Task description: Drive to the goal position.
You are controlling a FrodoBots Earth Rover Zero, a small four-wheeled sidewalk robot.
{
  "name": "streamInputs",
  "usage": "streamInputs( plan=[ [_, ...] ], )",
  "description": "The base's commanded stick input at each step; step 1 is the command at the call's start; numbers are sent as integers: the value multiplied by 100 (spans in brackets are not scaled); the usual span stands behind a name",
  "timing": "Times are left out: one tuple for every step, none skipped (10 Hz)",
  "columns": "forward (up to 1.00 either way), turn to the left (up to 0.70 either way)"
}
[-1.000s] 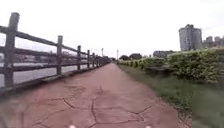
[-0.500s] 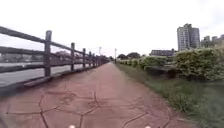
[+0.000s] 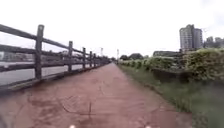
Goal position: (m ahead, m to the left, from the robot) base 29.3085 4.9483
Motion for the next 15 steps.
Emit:
streamInputs(
  plan=[
    [100,-4],
    [100,-25],
    [100,-31],
    [100,-13],
    [100,2],
    [100,2],
    [100,2],
    [100,2],
    [100,2],
    [100,2],
    [100,2],
    [100,2],
    [100,-15],
    [100,-20],
    [100,0]
  ],
)
